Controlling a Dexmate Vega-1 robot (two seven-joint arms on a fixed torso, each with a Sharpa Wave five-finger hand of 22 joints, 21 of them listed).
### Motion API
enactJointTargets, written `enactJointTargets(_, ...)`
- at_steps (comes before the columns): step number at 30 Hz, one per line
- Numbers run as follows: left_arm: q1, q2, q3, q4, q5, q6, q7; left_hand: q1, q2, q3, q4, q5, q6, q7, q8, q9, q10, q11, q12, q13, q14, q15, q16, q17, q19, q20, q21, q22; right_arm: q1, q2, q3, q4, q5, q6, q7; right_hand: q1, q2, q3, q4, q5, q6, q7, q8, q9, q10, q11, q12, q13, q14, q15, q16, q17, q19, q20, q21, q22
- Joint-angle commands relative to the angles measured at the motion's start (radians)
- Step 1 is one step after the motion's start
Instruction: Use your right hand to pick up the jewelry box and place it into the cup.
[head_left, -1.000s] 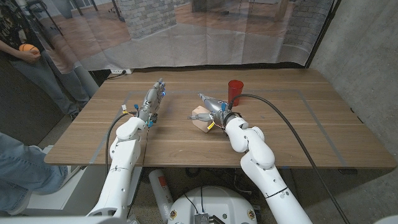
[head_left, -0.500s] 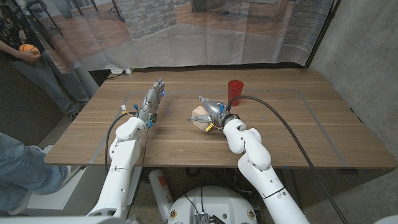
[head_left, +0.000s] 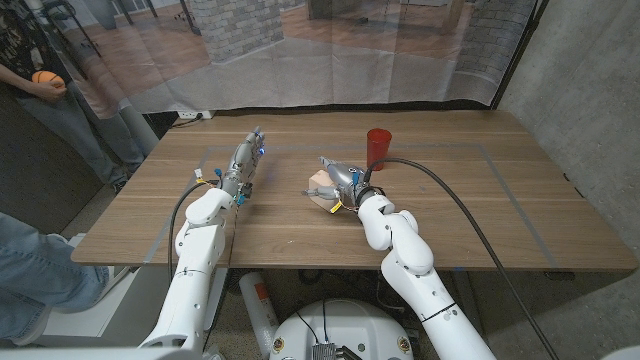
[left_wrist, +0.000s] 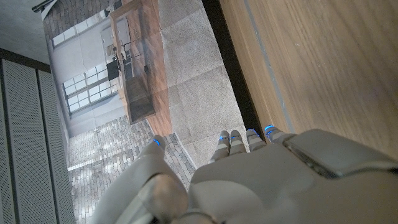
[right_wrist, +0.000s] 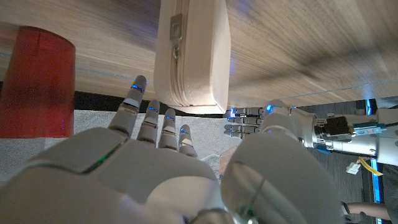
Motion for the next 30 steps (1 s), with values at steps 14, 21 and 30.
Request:
enactJointTargets(14,-0.001,-0.001,-0.002,0.003,0.002,0.004,0.000,0.009,0.005,-0.004,0.001,0.000,0.003,-0.004,0.003,0.003,0.003,-0.002,0.001,0.003,0.006,-0.003,0.001,0.004,-0.037,0.007,-0.002,0.005,-0.015,0.006,-0.006,0.023,0.007,-0.039,-0.053,0.027,0.023,-0.004,0.002,0.019,0.044,-0.009,0.013,0.005,0.091,-0.015,0.042,0.017,0.113,-0.040,0.041,0.022,0.100,-0.001,0.029,0.008)
enactJointTargets(21,0.000,-0.004,-0.002,0.006,0.000,0.000,-0.001,0.010,0.006,-0.005,0.001,0.000,0.004,-0.003,0.003,0.003,0.004,-0.001,0.002,0.003,0.007,-0.003,0.001,0.004,-0.036,0.006,-0.001,0.005,-0.019,0.008,-0.007,0.023,0.009,-0.046,-0.056,0.040,0.031,-0.002,0.001,0.020,0.074,-0.012,0.019,0.006,0.129,-0.027,0.060,0.023,0.159,-0.050,0.052,0.025,0.125,-0.001,0.032,0.008)
enactJointTargets(30,0.007,-0.006,-0.001,0.001,0.003,0.001,0.003,0.011,0.007,-0.005,0.001,0.000,0.008,-0.004,0.004,0.003,0.007,-0.003,0.003,0.003,0.008,-0.002,0.001,0.004,-0.036,0.007,-0.001,0.005,-0.017,0.009,-0.002,0.039,0.025,-0.047,-0.058,0.049,0.039,0.000,0.002,0.018,0.086,-0.014,0.019,0.006,0.154,-0.035,0.074,0.030,0.204,-0.062,0.063,0.028,0.157,-0.003,0.039,0.008)
